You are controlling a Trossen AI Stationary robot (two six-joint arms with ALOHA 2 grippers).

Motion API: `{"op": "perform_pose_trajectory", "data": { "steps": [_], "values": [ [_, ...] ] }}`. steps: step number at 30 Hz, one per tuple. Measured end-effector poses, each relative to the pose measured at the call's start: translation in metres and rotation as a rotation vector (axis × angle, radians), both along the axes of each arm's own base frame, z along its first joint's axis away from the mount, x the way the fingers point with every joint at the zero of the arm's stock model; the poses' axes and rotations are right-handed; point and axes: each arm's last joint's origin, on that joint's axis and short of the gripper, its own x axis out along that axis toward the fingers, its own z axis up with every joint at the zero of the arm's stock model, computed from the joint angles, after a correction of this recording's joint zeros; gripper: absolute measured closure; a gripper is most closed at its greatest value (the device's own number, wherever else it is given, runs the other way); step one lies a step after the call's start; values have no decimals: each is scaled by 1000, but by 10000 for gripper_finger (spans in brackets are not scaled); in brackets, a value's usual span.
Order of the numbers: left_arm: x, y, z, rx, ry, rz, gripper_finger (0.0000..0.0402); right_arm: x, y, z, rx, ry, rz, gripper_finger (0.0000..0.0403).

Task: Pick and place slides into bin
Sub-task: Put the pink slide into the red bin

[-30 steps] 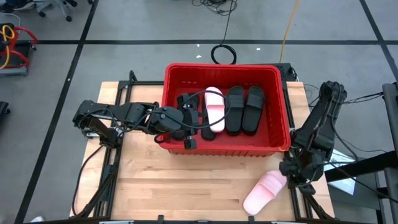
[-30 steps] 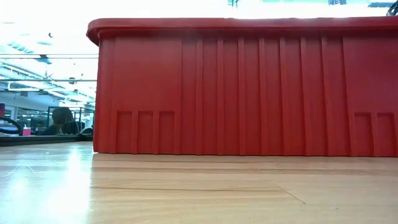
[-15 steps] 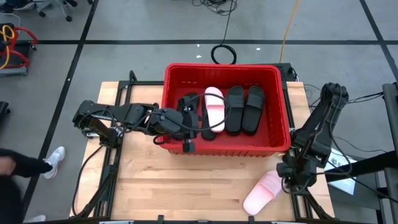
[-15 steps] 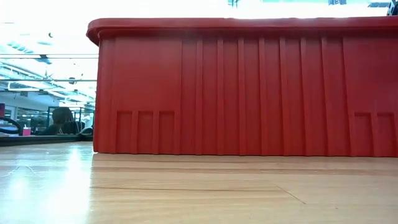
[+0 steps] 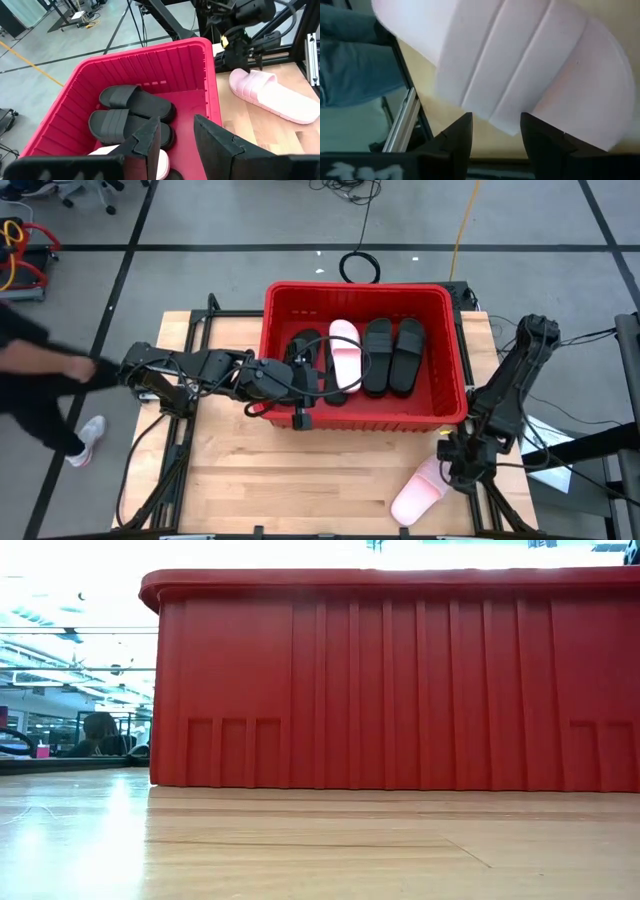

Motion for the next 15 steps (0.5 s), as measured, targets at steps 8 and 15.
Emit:
{"op": "perform_pose_trajectory", "data": {
  "steps": [8, 15],
  "values": [
    [0, 0, 0, 0, 0, 0, 279, -1, 0, -13, 65, 21, -26, 256],
    [0, 0, 0, 0, 0, 0, 279, -5, -3, -6, 145, 80, -23, 263]
  ]
}}
